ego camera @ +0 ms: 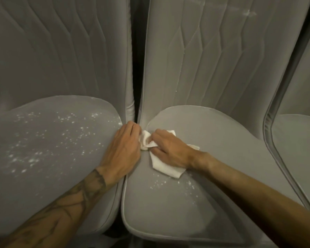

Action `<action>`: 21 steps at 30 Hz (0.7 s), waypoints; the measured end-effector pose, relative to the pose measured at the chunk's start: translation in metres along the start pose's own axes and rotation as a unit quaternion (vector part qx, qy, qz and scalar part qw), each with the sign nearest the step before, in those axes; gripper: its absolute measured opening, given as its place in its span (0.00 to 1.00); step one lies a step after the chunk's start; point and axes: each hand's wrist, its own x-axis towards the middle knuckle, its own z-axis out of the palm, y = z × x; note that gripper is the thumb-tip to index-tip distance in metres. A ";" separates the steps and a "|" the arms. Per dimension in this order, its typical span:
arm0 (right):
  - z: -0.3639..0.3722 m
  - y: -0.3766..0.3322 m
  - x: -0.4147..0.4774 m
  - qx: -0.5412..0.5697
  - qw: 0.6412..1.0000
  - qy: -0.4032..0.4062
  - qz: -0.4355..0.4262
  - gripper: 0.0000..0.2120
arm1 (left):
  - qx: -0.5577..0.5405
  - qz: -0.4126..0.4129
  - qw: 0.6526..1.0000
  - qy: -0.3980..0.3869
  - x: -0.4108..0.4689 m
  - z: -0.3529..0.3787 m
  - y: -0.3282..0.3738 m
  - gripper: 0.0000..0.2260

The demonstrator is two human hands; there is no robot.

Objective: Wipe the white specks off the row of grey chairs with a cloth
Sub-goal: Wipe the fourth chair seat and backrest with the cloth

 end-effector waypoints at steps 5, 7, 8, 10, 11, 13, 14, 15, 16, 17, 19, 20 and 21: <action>-0.014 0.022 0.041 -0.077 0.982 0.030 0.168 0.15 | 0.051 -0.003 0.999 -0.019 -0.014 -0.008 -0.007 0.04; -0.003 0.003 0.036 -0.093 0.980 0.043 0.170 0.14 | 0.070 0.002 0.997 -0.020 -0.018 -0.007 -0.008 0.05; 0.005 -0.010 0.024 -0.074 0.987 0.057 0.134 0.12 | 0.074 0.003 0.997 -0.022 -0.019 -0.007 -0.007 0.08; 0.014 -0.037 -0.010 -0.027 0.997 0.054 0.048 0.09 | 0.081 0.000 0.996 -0.036 -0.020 -0.007 -0.005 0.13; 0.012 -0.043 -0.024 -0.010 0.999 0.032 0.019 0.08 | 0.088 -0.001 0.995 -0.043 -0.020 -0.007 -0.005 0.14; 0.000 -0.032 -0.031 -0.014 1.000 -0.005 0.006 0.09 | 0.094 -0.010 0.994 -0.052 -0.021 -0.007 -0.005 0.14; -0.008 -0.021 -0.027 -0.027 0.999 -0.006 0.026 0.10 | 0.093 -0.013 0.994 -0.055 -0.021 -0.007 -0.006 0.13; -0.014 -0.008 -0.020 -0.047 0.997 0.001 0.066 0.11 | 0.097 -0.015 0.994 -0.056 -0.021 -0.007 -0.006 0.13; -0.020 0.003 -0.012 -0.066 0.991 0.008 0.117 0.12 | 0.103 -0.016 0.993 -0.054 -0.021 -0.007 -0.005 0.13; -0.020 0.008 -0.004 -0.086 0.983 0.019 0.163 0.13 | 0.109 -0.014 0.993 -0.051 -0.021 -0.006 -0.005 0.13; -0.009 -0.001 -0.002 -0.113 0.972 0.040 0.200 0.14 | 0.111 -0.007 0.993 -0.049 -0.021 -0.005 -0.004 0.14; -0.001 -0.014 -0.007 -0.105 0.976 0.050 0.182 0.13 | 0.109 -0.004 0.993 -0.046 -0.021 -0.004 -0.005 0.14; 0.007 -0.029 -0.015 -0.083 0.984 0.054 0.146 0.12 | 0.108 -0.003 0.993 -0.044 -0.022 -0.003 -0.007 0.14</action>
